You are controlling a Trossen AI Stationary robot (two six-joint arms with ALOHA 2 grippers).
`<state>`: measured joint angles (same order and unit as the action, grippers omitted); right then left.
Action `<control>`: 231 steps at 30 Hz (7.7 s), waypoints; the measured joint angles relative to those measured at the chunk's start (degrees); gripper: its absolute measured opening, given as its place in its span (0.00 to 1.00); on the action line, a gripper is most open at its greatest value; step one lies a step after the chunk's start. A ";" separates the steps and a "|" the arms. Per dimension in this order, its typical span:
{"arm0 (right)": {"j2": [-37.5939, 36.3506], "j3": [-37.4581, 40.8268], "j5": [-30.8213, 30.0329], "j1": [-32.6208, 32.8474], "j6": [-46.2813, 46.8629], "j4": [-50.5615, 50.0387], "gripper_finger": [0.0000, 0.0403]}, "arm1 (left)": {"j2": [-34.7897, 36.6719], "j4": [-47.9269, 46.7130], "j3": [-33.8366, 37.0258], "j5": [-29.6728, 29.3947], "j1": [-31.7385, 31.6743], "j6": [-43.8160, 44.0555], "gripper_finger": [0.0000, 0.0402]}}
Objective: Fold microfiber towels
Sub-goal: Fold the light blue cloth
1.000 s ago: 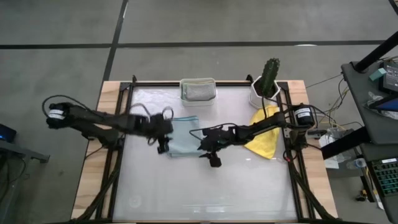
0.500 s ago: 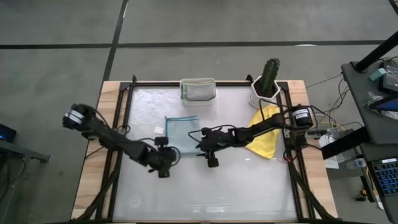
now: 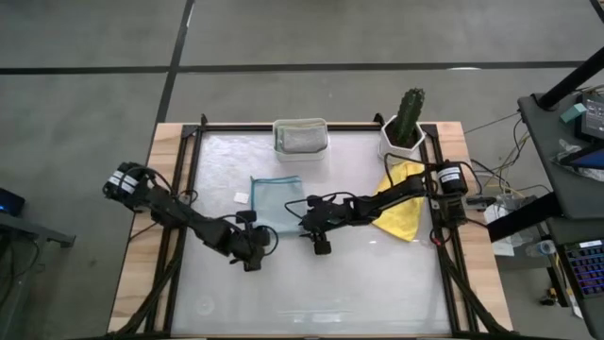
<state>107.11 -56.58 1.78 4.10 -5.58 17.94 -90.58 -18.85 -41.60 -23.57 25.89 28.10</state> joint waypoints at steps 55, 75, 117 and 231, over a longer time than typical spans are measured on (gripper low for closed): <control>-4.63 0.00 0.18 0.92 1.79 -10.39 0.03 | 5.47 -5.98 -0.70 10.01 -0.07 1.74 0.11; -9.07 0.02 1.03 -3.24 0.71 -6.65 0.25 | 4.67 4.55 2.48 -2.71 -1.53 -4.10 0.07; 0.92 0.02 0.72 -17.49 3.36 9.22 0.02 | 22.86 9.83 15.65 0.77 -29.98 -16.75 0.40; 4.51 -1.42 2.08 -18.37 8.52 17.07 0.02 | 13.59 21.43 15.98 25.67 -18.45 -10.40 0.01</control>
<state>111.62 -58.00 3.87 -14.27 2.94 35.01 -76.99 2.57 -25.63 2.10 7.44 17.70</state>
